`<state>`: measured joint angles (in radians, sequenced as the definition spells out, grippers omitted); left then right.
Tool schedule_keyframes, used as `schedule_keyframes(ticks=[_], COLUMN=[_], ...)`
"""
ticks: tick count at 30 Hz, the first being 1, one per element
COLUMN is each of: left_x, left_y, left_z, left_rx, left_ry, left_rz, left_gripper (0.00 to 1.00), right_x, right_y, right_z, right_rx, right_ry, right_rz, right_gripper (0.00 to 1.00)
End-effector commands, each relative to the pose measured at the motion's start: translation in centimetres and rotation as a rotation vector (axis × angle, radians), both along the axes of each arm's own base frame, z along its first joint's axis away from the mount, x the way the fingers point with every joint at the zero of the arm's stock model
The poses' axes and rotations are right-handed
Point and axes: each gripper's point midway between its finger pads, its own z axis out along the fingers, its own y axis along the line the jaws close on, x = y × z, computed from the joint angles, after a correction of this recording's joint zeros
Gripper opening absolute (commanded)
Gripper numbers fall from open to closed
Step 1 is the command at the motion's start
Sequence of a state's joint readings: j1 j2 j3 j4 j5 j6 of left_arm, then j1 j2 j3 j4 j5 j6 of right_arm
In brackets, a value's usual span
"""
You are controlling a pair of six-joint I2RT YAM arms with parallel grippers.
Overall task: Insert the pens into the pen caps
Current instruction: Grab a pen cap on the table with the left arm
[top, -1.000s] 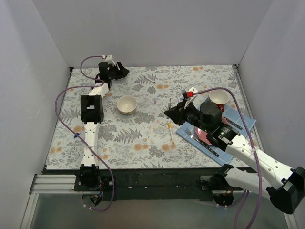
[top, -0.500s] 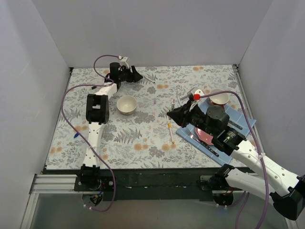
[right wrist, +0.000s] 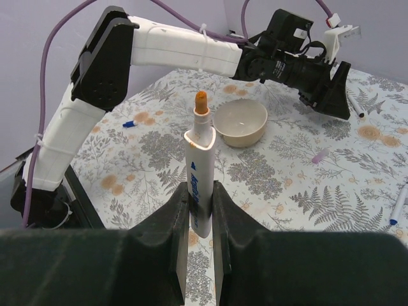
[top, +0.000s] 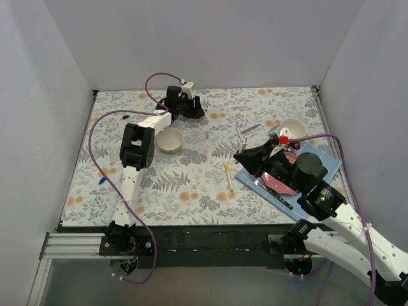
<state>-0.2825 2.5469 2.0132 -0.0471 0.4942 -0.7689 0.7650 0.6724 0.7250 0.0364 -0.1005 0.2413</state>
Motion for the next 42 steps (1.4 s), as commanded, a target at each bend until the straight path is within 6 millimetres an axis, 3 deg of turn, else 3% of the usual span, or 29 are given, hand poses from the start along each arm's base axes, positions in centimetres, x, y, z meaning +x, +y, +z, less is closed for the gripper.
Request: schedule_keyframes(ticks=[1,10,14,23,28,32,36,38,42], left_x=[0.5,0.8,0.2,0.0,-1.1,-2.2,-3.1,-4.4,-7.2], left_y=[3.0,3.9,2.7,2.2,2.0,2.2,2.5,1.7,0.7], left_z=[-1.2,-2.5,-3.0,-3.2,-4.1,-5.2,-5.8,-5.5,-3.9], left_rx=[0.171,0.331,0.407,0.422,0.410,0.425,0.462,0.469,0.439], left_ry=[0.066,0.014,-0.026,-0.021,0.029,0.066,0.089,0.099,0.129], left_rz=[0.193,0.268,0.220,0.216,0.206,0.207,0.220,0.200,0.209], left_gripper=[0.50,0.44,0.44,0.41,0.28,0.24,0.08,0.00,0.00], right_x=[-0.4,-0.7,-0.8,-0.7,-0.8,-1.2,-1.3,-1.3,-1.4], right_y=[-0.9,-1.7,-1.9,-2.0,-2.0,-2.1,-2.2,-2.3,-2.3], right_z=[0.7,1.2,1.5,1.3,1.6,2.1,2.2,2.3,1.9], right_rx=[0.028,0.011,0.014,0.017,0.023,0.037,0.042,0.045,0.048], right_ry=[-0.008,-0.028,-0.037,-0.033,-0.032,-0.036,-0.035,-0.034,-0.015], right_rz=[-0.018,-0.039,-0.043,-0.053,-0.048,-0.040,-0.040,-0.043,-0.045], right_gripper=[0.01,0.01,0.01,0.01,0.01,0.01,0.01,0.01,0.01])
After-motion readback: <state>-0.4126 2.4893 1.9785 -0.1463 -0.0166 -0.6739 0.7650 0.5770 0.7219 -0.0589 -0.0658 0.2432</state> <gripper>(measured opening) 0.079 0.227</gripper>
